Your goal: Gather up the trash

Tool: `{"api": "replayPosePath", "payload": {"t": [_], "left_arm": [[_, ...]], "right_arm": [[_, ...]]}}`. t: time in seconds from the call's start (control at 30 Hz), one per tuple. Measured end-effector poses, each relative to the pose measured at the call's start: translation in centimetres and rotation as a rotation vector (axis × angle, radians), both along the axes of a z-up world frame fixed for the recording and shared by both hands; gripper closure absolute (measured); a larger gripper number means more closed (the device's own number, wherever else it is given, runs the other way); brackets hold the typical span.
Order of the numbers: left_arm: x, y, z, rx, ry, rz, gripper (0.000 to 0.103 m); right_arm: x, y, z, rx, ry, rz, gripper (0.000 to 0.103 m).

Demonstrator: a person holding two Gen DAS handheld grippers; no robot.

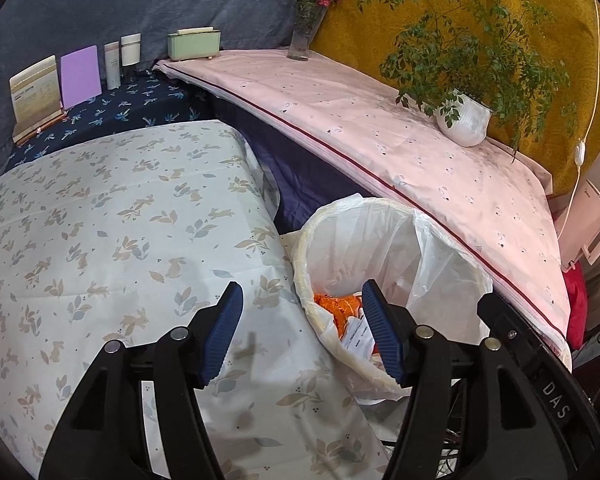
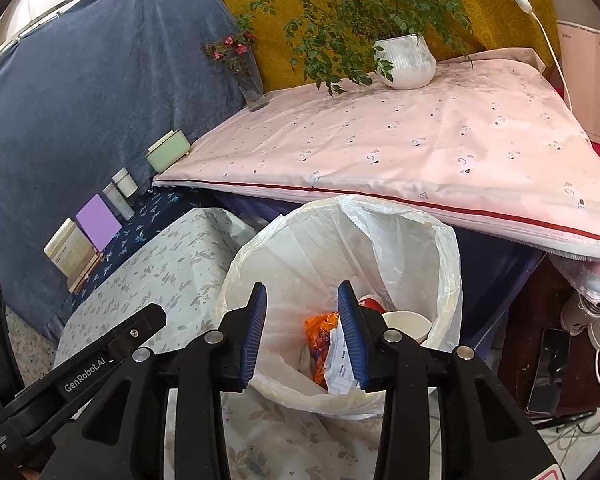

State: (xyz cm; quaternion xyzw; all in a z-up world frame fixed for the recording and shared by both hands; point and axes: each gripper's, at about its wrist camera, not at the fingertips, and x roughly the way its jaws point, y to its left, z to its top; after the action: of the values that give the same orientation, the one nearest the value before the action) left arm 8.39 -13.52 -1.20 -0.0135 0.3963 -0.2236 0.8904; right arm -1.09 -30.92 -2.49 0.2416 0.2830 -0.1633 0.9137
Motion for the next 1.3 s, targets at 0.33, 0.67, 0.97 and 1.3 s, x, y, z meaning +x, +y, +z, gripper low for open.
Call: {"api": "replayPosePath", "payload": {"t": [0.33, 0.67, 0.97, 1.3], "left_arm": [[-0.6, 1.2, 0.4, 0.021, -0.028, 0.024, 0.032], [-1.1, 2.2, 0.3, 0.071, -0.056, 0.053, 0.016], [-1.6, 3.2, -0.4, 0.115, -0.061, 0.067, 0.013], [-2.2, 3.8, -1.3, 0.164, -0.06, 0.059, 0.012]], "right_arm": [[0.0, 1.8, 0.9, -0.076, 0.037, 0.009, 0.053], [-0.6, 3.2, 1.8, -0.181, 0.087, -0.005, 0.038], [-1.0, 4.0, 2.1, -0.232, 0.109, 0.002, 0.019], [-1.1, 5.2, 1.9, -0.303, 0.152, 0.027, 0.018]]}}
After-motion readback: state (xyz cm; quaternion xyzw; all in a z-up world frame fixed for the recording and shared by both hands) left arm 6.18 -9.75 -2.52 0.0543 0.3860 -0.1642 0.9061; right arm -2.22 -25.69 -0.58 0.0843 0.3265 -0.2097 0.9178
